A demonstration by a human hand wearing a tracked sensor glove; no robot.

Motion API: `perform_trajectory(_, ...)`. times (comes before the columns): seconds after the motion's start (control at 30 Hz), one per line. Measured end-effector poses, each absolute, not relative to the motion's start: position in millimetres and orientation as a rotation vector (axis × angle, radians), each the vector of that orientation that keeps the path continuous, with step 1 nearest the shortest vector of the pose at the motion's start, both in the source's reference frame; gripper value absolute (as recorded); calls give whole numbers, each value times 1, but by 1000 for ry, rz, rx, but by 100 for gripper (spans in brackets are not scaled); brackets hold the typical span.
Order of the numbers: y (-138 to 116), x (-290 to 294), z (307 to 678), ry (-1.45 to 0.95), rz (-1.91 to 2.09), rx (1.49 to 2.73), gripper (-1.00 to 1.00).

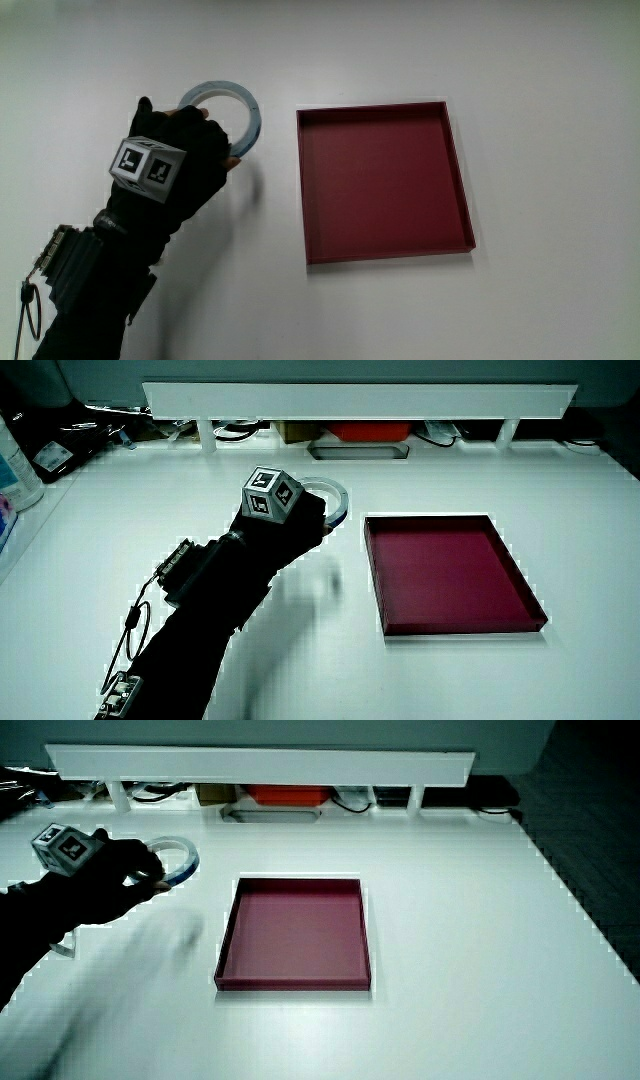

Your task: Place blue tape

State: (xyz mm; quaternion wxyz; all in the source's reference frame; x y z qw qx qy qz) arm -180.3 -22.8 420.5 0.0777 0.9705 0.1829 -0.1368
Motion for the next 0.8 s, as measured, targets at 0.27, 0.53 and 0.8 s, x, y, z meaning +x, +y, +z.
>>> perform_trajectory(0.27, -28, -196, 455, 410, -353, 2891, 0)
perform_trajectory(0.53, -32, -210, 498, 328, -382, 2841, 0)
perform_trajectory(0.8, -30, -210, 510, 297, -315, 2807, 0)
